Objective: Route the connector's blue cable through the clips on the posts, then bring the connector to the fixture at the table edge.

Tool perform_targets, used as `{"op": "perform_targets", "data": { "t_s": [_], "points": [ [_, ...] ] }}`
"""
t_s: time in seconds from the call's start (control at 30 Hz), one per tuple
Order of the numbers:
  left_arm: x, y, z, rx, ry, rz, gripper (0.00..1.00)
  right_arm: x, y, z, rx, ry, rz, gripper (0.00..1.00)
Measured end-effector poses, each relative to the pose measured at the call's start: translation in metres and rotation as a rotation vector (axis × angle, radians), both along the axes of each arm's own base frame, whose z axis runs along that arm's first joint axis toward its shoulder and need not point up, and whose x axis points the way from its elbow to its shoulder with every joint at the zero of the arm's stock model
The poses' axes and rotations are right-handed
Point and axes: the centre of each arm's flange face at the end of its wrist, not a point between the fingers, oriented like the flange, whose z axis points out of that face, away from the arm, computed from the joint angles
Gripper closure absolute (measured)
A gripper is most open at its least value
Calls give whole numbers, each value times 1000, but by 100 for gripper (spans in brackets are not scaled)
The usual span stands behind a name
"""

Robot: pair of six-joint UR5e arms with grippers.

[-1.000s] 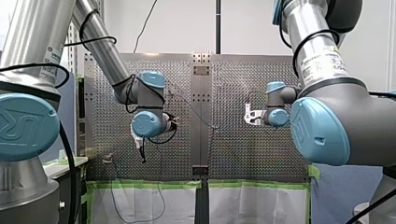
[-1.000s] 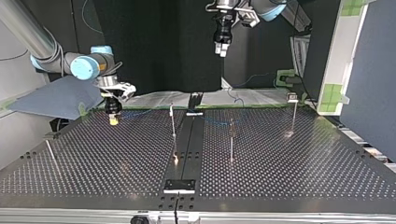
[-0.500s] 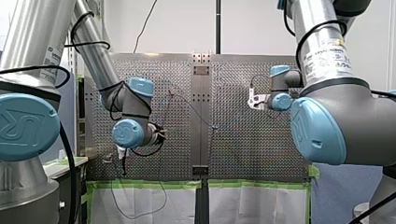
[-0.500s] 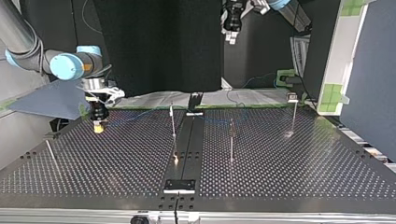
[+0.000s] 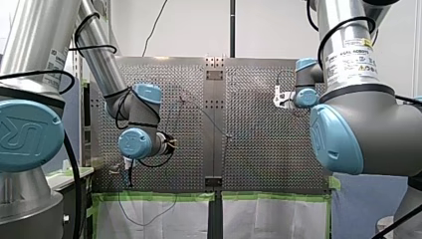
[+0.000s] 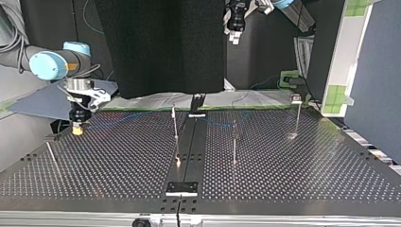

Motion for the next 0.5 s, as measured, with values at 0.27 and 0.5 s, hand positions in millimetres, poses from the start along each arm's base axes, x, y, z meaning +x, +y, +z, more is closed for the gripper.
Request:
{"op": "perform_targets", "data": {
  "t_s": [0.27,0.5],
  "points": [
    [0,0,0,6,2,-1,0,-28,-6,-3,31,13,-83,100],
    [0,0,0,8,4,0,0,-47,-13,-2,27,14,-116,100]
  ]
}}
